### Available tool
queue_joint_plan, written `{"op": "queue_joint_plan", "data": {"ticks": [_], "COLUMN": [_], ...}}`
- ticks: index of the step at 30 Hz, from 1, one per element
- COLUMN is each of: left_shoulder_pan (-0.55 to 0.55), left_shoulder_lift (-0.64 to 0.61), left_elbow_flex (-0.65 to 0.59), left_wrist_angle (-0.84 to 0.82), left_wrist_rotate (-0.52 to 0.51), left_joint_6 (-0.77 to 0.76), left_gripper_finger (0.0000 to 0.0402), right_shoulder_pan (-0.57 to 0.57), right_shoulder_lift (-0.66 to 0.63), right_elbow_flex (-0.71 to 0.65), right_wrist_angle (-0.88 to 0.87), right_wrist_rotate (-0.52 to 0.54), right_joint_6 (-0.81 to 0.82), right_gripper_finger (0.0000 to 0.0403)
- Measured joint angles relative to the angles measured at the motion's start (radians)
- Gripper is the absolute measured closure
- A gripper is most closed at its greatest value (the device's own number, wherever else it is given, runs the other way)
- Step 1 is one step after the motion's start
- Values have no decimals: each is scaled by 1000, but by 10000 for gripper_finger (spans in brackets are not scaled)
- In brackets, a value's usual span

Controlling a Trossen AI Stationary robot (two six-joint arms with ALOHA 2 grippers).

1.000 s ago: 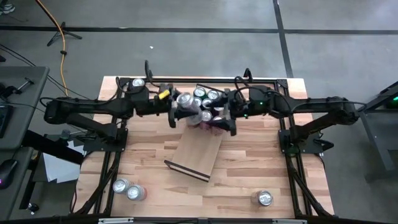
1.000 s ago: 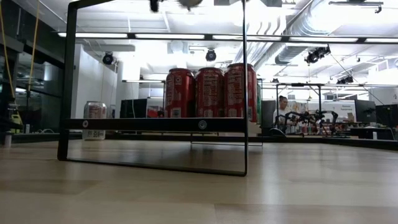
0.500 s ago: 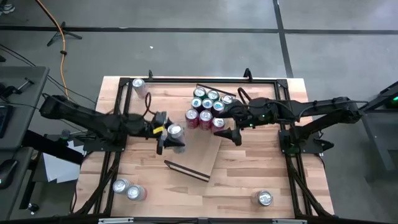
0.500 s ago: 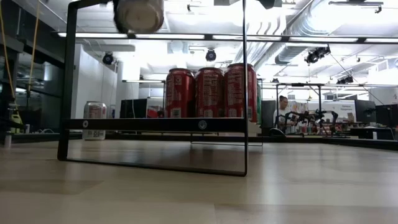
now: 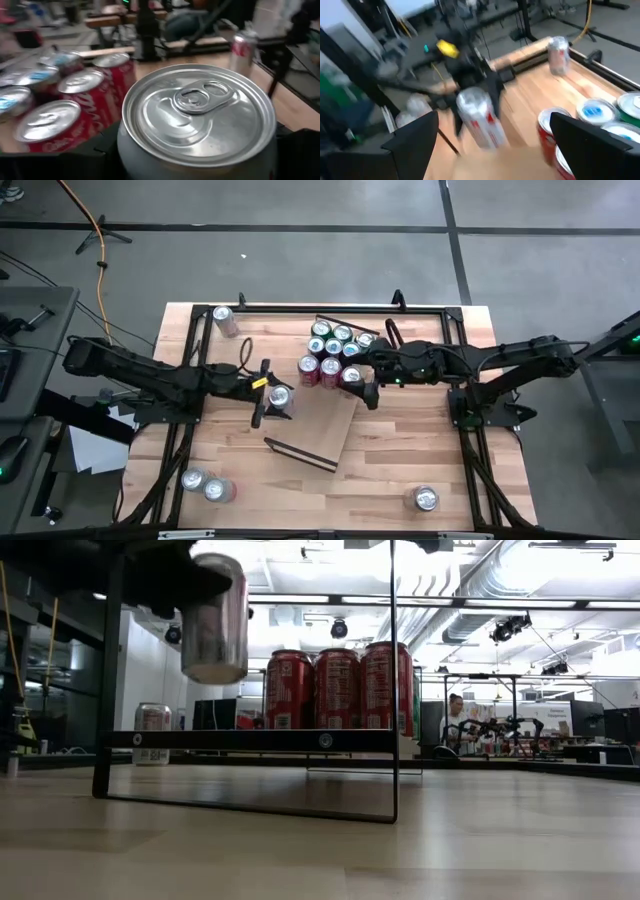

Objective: Place canned beverage on shelf
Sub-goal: Put the bottom left red and silver soda can on the shelf

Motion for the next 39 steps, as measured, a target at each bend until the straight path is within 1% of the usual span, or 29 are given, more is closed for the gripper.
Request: {"op": "queue_joint_plan", "data": {"ticks": [2, 4, 5, 9, 12, 19, 23, 27, 34, 39], "left_shoulder_pan": [41, 76, 90, 129, 145, 163, 163, 163, 162, 162], "left_shoulder_lift": [17, 40, 50, 114, 170, 290, 355, 394, 383, 322], "left_elbow_flex": [0, -1, 0, 0, 1, 1, 3, 3, 24, 44], "left_wrist_angle": [-14, -2, 1, 36, 103, 215, 257, 286, 283, 261], "left_wrist_rotate": [84, 143, 161, 252, 310, 313, 310, 311, 315, 316], "left_joint_6": [10, 9, 9, 29, 42, 63, 77, 83, 68, 65], "left_gripper_finger": [171, 171, 171, 170, 170, 167, 150, 131, 123, 122], "right_shoulder_pan": [0, 2, 3, 3, 3, 3, 3, 3, 3, 3], "right_shoulder_lift": [14, 18, 26, 44, 58, 67, 67, 67, 67, 66], "right_elbow_flex": [0, 0, 1, 0, 0, 0, 0, 0, 0, 0], "right_wrist_angle": [50, 60, 88, 107, 118, 125, 125, 125, 125, 125], "right_wrist_rotate": [5, 6, 6, 7, 8, 6, 5, 5, 3, 2], "right_joint_6": [30, 39, 39, 39, 39, 39, 38, 36, 36, 36], "right_gripper_finger": [34, 34, 34, 34, 34, 34, 34, 34, 34, 34]}}
